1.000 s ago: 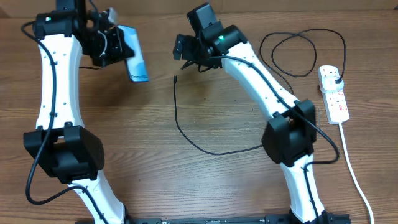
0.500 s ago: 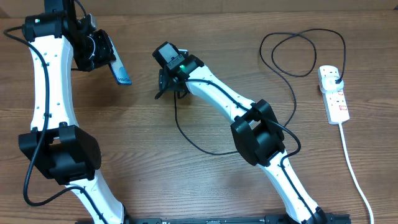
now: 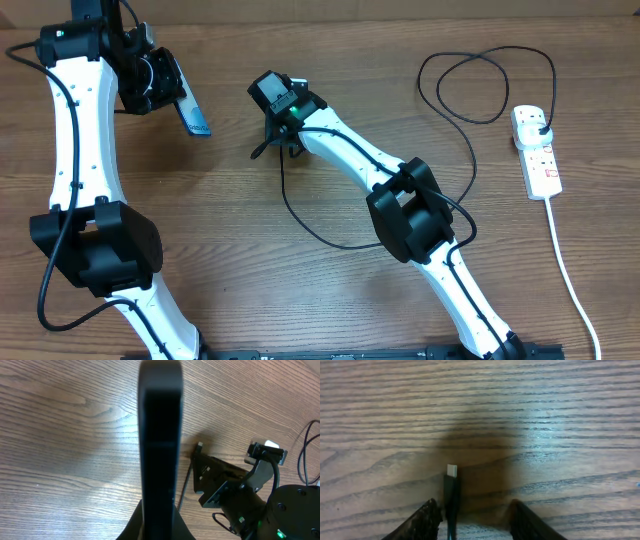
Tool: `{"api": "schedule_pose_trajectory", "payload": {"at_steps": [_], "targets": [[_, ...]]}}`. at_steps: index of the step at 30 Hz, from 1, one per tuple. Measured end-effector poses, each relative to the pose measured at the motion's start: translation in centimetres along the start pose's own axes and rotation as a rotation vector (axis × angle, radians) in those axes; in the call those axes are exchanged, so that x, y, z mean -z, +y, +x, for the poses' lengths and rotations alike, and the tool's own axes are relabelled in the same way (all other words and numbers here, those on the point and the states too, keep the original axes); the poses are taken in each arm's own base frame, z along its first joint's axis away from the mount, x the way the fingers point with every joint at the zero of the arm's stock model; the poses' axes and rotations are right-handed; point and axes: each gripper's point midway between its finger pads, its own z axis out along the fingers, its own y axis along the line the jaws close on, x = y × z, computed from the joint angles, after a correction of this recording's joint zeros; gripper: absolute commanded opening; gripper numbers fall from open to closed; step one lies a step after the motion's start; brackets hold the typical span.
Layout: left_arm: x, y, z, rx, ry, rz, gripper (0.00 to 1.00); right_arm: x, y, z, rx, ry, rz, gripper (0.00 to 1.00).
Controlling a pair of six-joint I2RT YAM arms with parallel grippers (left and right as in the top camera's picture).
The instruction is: Plug charger to phone and switch on socket
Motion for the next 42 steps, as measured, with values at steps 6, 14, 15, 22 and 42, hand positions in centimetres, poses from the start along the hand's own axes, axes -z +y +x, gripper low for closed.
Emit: {"api": "schedule_pose_trajectory", "payload": {"at_steps": [6,14,15,22,42], "targets": [[0.0,0.0,-0.1,-0.001,-0.003,0.001,0.04,-0.1,1.4,0.2,0.047,-0.029,-0.014,0.37],[0.0,0.0,-0.1,-0.001,-0.002,0.001,0.04,0.1,2.1,1.2,0.097,-0.051,0.020,0.27],[0.0,0.0,0.0,0.000,-0.001,0.000,0.04,0.1,2.0,1.1,0.096,-0.051,0.022,0.27],[0.0,0.0,0.0,0.000,0.001,-0.001,0.04,0.0,1.6,0.6,0.086,-0.062,0.027,0.26],[0.9,-5.7,-0.6,-0.194,-0.025,0.324,0.04,0.3,0.8,0.5,0.095,0.035,-0.051,0.04]]}}
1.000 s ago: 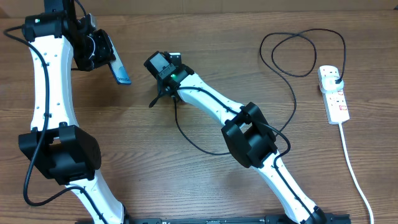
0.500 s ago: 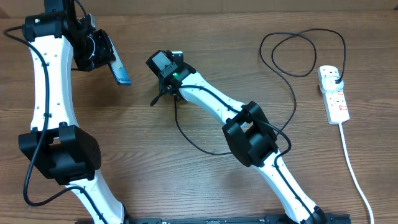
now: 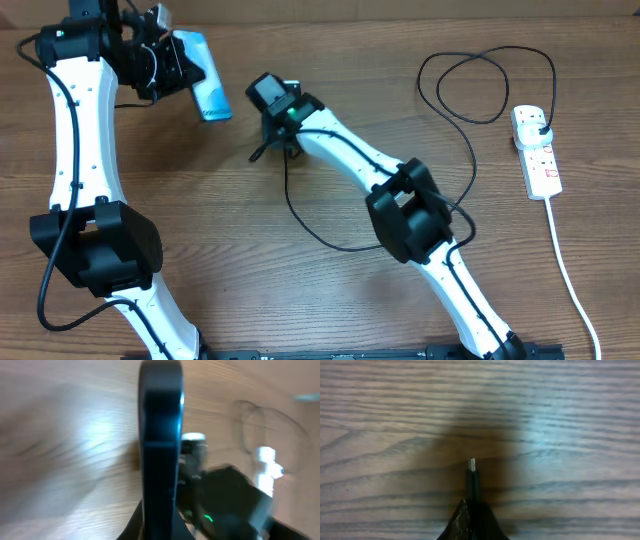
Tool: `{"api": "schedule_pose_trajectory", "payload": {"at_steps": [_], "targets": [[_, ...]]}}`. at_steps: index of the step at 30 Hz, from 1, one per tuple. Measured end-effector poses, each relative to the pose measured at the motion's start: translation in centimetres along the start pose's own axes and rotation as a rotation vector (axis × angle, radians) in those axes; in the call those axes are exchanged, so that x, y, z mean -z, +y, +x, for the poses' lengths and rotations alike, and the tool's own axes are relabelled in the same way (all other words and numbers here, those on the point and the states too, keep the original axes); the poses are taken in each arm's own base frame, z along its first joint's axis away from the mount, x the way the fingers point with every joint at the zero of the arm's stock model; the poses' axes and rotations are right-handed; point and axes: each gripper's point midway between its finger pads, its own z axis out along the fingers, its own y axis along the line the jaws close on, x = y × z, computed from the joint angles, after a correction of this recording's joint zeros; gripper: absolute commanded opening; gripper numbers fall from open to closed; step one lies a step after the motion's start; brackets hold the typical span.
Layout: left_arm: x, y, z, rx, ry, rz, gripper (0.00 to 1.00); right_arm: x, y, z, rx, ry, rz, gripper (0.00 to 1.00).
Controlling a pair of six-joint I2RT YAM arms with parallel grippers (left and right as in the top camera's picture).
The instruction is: Plug charger to phone and switch on socket
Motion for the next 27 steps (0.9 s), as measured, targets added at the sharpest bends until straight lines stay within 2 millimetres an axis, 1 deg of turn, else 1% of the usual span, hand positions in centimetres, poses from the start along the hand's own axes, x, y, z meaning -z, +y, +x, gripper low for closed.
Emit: {"api": "schedule_pose_trajectory", "payload": {"at_steps": [2,3,4,5,6,7,8,9,10,11,12,13,16,18,20,21,22,23,25,26,27], "targets": [[0.3,-3.3,-1.3,-0.098,-0.047,0.187,0.04,1.8,-0.7,-0.8,-0.008,0.038,-0.062,0.04],[0.7,-4.9,-2.0,-0.147,-0.074,0.277,0.04,3.9,-1.0,-2.0,-0.013,0.039,-0.119,0.04],[1.5,-7.0,-2.7,-0.211,-0.107,0.390,0.04,6.4,-1.0,-3.4,-0.015,0.025,-0.177,0.04],[2.2,-8.4,-3.1,-0.250,-0.127,0.471,0.04,9.3,-1.1,-4.6,-0.016,0.010,-0.243,0.04],[3.1,-10.0,-3.9,-0.314,-0.165,0.557,0.04,13.6,-1.2,-6.2,-0.008,-0.025,-0.330,0.04],[3.7,-10.8,-4.1,-0.331,-0.172,0.608,0.04,17.5,-1.3,-7.3,0.004,-0.056,-0.409,0.04],[4.5,-11.8,-4.7,-0.368,-0.199,0.654,0.04,20.3,-1.5,-7.8,0.014,-0.075,-0.464,0.04],[5.3,-12.7,-5.3,-0.387,-0.218,0.694,0.04,23.8,-1.7,-8.2,0.030,-0.097,-0.534,0.04],[5.9,-13.4,-5.6,-0.397,-0.222,0.730,0.04,25.9,-1.7,-8.0,0.051,-0.097,-0.583,0.04],[6.6,-14.1,-5.9,-0.421,-0.234,0.760,0.04,27.2,-1.4,-7.4,0.070,-0.082,-0.624,0.04],[7.2,-14.7,-5.9,-0.427,-0.226,0.791,0.04,27.8,-0.8,-6.7,0.088,-0.061,-0.664,0.04],[7.6,-15.0,-5.9,-0.427,-0.217,0.811,0.04,28.1,-0.2,-6.1,0.104,-0.036,-0.704,0.04],[8.5,-15.8,-5.5,-0.424,-0.179,0.861,0.04,28.2,1.4,-5.5,0.145,-0.002,-0.800,0.04],[8.8,-16.1,-4.9,-0.413,-0.139,0.891,0.04,28.6,2.0,-5.2,0.164,0.007,-0.846,0.04],[9.0,-16.2,-4.7,-0.402,-0.120,0.902,0.04,28.9,2.2,-4.9,0.177,0.019,-0.870,0.04],[9.0,-16.2,-4.6,-0.400,-0.118,0.903,0.04,29.0,2.2,-4.4,0.181,0.039,-0.878,0.04],[9.0,-16.2,-4.6,-0.399,-0.114,0.905,0.04,28.9,2.0,-3.2,0.190,0.087,-0.879,0.04],[9.0,-16.2,-4.6,-0.398,-0.113,0.906,0.04,28.9,1.9,-2.5,0.193,0.115,-0.880,0.04],[9.0,-16.2,-4.6,-0.395,-0.113,0.905,0.04,28.9,1.5,-0.1,0.219,0.200,-0.871,0.04],[9.0,-16.2,-4.7,-0.391,-0.115,0.902,0.04,28.9,1.3,0.7,0.239,0.225,-0.869,0.04],[9.0,-16.0,-4.8,-0.383,-0.120,0.896,0.04,28.9,1.2,2.4,0.257,0.284,-0.858,0.04]]}}
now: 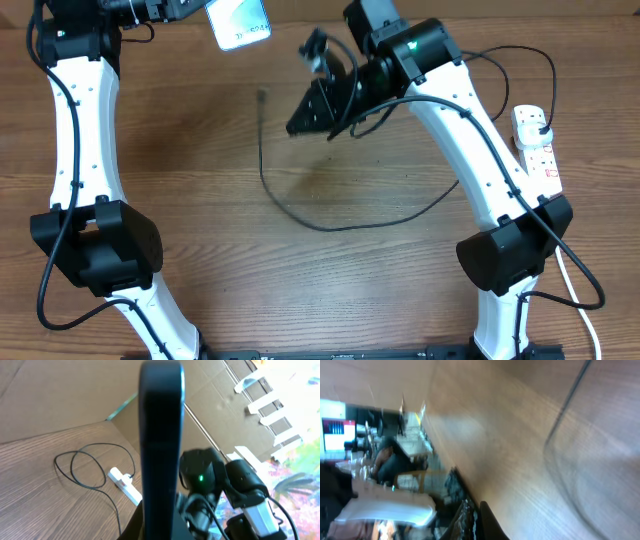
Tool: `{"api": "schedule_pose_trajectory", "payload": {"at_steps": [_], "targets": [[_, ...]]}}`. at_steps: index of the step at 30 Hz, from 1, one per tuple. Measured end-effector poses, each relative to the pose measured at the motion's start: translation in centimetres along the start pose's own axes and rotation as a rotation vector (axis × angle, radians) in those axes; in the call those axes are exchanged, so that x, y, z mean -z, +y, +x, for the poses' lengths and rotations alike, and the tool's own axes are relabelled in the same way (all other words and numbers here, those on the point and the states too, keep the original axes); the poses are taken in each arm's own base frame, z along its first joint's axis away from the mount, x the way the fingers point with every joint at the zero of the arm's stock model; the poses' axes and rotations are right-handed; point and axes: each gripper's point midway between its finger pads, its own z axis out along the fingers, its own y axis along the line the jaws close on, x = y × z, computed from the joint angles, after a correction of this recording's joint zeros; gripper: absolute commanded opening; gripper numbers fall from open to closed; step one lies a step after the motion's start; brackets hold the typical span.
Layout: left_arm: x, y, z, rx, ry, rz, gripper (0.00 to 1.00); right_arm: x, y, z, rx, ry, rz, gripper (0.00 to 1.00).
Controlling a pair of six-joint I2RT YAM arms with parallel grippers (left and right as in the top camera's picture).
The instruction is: Plug charger to phone and switch on socket
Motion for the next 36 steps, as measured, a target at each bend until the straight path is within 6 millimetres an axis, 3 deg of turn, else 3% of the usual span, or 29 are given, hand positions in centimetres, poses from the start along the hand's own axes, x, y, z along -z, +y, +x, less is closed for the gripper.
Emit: {"api": "schedule_pose_trajectory", "payload": {"at_steps": [3,5,6,7,8,9,11,13,17,20,23,28,31,34,35,36], "targets": [[0.2,0.3,-0.3,0.008,-0.016,-0.018,0.04,-1.6,-0.4,2.1,0.017,0.082,0.006,0.04],[0.5,0.5,-0.4,0.011,-0.024,-0.027,0.04,-3.9,-1.8,3.6,0.014,0.140,0.016,0.09],[0.7,0.6,-0.5,0.011,-0.028,-0.032,0.04,-5.2,-2.9,4.2,0.007,0.158,0.027,0.17],[0.9,0.7,-0.6,0.011,-0.033,-0.036,0.04,-6.3,-4.2,4.4,-0.008,0.158,0.053,0.39],[1.2,0.8,-0.7,0.013,-0.040,-0.043,0.04,-7.2,-6.0,4.4,-0.042,0.150,0.112,0.49],[1.4,0.9,-0.8,0.014,-0.047,-0.050,0.04,-7.9,-8.9,5.0,-0.124,0.147,0.226,0.74],[1.9,1.2,-1.0,0.018,-0.061,-0.065,0.04,-8.0,-12.5,6.4,-0.234,0.158,0.381,0.93],[2.3,1.4,-1.1,0.032,-0.069,-0.074,0.04,-7.6,-16.2,8.0,-0.303,0.162,0.546,0.95],[2.7,1.7,-1.1,0.045,-0.077,-0.083,0.04,-8.6,-19.1,10.8,-0.280,0.216,0.655,0.92],[2.7,1.8,-1.2,0.046,-0.080,-0.088,0.04,-10.9,-19.3,13.4,-0.175,0.290,0.729,0.89],[2.7,1.8,-1.1,0.054,-0.081,-0.089,0.04,-13.0,-18.1,15.6,-0.061,0.359,0.811,0.82],[2.7,1.8,-1.1,0.056,-0.081,-0.089,0.04,-13.0,-18.5,14.9,-0.009,0.329,0.875,0.77],[2.7,1.9,-1.1,0.060,-0.081,-0.090,0.04,-12.7,-19.0,14.0,0.003,0.296,0.893,0.64],[2.7,1.9,-1.1,0.060,-0.081,-0.089,0.04,-12.9,-19.1,14.3,0.019,0.323,0.853,0.63],[2.7,1.9,-1.1,0.061,-0.080,-0.089,0.04,-13.0,-19.1,14.5,0.019,0.329,0.846,0.59],[2.7,1.9,-1.1,0.061,-0.080,-0.089,0.04,-13.1,-19.4,15.1,0.021,0.345,0.837,0.47]]}}
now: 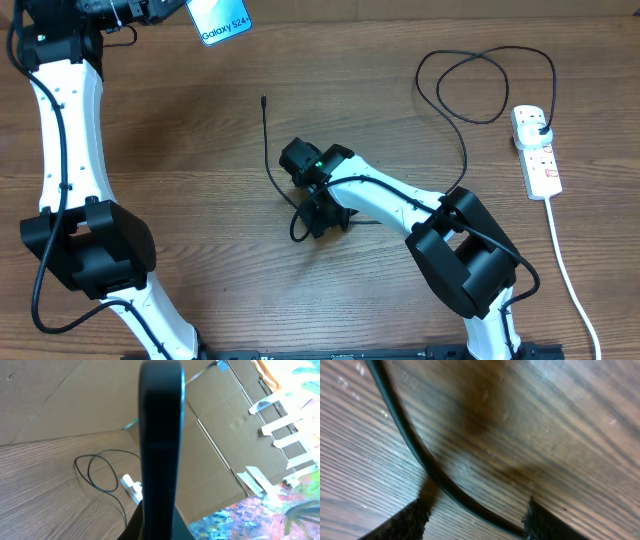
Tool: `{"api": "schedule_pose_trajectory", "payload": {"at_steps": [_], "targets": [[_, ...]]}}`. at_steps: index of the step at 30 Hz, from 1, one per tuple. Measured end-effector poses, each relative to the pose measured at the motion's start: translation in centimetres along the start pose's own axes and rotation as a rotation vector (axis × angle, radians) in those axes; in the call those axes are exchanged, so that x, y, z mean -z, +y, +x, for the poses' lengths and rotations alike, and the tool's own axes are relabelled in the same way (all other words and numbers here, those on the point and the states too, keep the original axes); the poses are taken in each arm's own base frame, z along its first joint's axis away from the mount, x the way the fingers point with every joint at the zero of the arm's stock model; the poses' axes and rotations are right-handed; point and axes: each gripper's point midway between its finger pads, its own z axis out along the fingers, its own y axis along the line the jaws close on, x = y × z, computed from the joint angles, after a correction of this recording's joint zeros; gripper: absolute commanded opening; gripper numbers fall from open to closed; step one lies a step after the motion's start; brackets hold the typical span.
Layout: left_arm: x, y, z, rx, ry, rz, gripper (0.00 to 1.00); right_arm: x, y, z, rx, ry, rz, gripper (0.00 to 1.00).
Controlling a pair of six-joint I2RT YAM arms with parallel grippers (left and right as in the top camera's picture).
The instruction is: Plug charger to phone and switch on socket
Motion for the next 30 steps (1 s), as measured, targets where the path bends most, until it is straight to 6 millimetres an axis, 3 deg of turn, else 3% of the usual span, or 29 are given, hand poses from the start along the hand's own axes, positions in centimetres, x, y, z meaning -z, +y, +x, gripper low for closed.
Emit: {"api": "schedule_pose_trajectory", "payload": {"at_steps": [3,5,11,17,24,28,30], "targets": [[0.0,0.0,0.0,0.002,0.000,0.000,0.04,0.0,-0.1,0.5,0.004,0.006,-0.005,0.18],[0.0,0.0,0.0,0.002,0.000,0.000,0.04,-0.1,-0.2,1.0,-0.002,0.019,-0.013,0.04],[0.0,0.0,0.0,0.002,0.000,0.000,0.04,0.0,-0.8,2.3,-0.078,0.080,-0.058,0.04],[0.0,0.0,0.0,0.003,0.000,0.000,0.04,0.2,-5.7,6.9,-0.278,0.280,-0.028,0.04],[0.0,0.0,0.0,0.003,0.001,0.000,0.04,1.2,-9.9,11.4,-0.507,0.456,0.006,0.04],[0.0,0.0,0.0,0.003,0.000,-0.001,0.04,1.1,-9.8,15.3,-0.568,0.525,0.022,0.04],[0.0,0.0,0.0,0.002,0.000,-0.001,0.04,2.1,-9.7,15.7,-0.580,0.492,0.016,0.09]]}}
